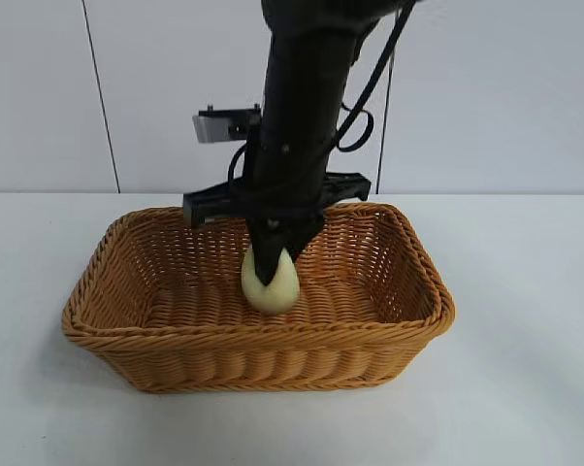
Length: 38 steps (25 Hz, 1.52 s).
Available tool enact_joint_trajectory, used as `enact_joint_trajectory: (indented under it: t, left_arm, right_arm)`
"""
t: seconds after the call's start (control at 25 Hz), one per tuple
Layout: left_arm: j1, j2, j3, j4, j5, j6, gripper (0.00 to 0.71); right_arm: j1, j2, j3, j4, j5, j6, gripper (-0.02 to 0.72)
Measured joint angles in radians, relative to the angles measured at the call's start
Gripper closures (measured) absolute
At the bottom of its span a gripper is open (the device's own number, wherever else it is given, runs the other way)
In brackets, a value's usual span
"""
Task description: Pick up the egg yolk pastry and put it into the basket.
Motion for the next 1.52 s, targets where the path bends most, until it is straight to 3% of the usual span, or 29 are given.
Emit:
enact_joint_trajectory:
  t: [0.12, 0.2, 0.32, 0.44, 0.52, 0.72, 0.84, 1.0, 1.52]
  left_arm:
    - [0.000, 0.000, 0.000, 0.000, 0.000, 0.000, 0.018]
    - [0.000, 0.000, 0.000, 0.000, 0.000, 0.000, 0.018]
    - [0.000, 0.000, 0.000, 0.000, 0.000, 0.000, 0.018]
    - [0.000, 0.000, 0.000, 0.000, 0.000, 0.000, 0.018]
    - [0.000, 0.000, 0.000, 0.000, 0.000, 0.000, 0.018]
    - [0.000, 0.000, 0.000, 0.000, 0.000, 0.000, 0.018]
    - [0.000, 0.000, 0.000, 0.000, 0.000, 0.000, 0.018]
    - [0.000, 0.000, 0.000, 0.000, 0.000, 0.000, 0.018]
    - [0.000, -0.001, 0.000, 0.000, 0.000, 0.000, 0.018]
  right_arm:
    - [0.000, 0.020, 0.000, 0.000, -0.007, 0.000, 0.622]
    - [0.000, 0.022, 0.000, 0.004, -0.012, 0.000, 0.578]
    - [0.000, 0.022, 0.000, 0.004, -0.008, 0.000, 0.391]
    - [0.000, 0.022, -0.018, 0.003, 0.027, 0.000, 0.146]
    - [0.000, 0.022, -0.052, -0.002, 0.071, 0.000, 0.092]
    - [0.000, 0.019, -0.214, -0.066, 0.201, 0.000, 0.064]
    - [0.000, 0.005, -0.303, -0.111, 0.209, 0.000, 0.059]
    - [-0.024, -0.034, -0.364, -0.124, 0.212, 0.003, 0.059]
    - [-0.362, -0.055, -0.369, -0.146, 0.220, 0.012, 0.059]
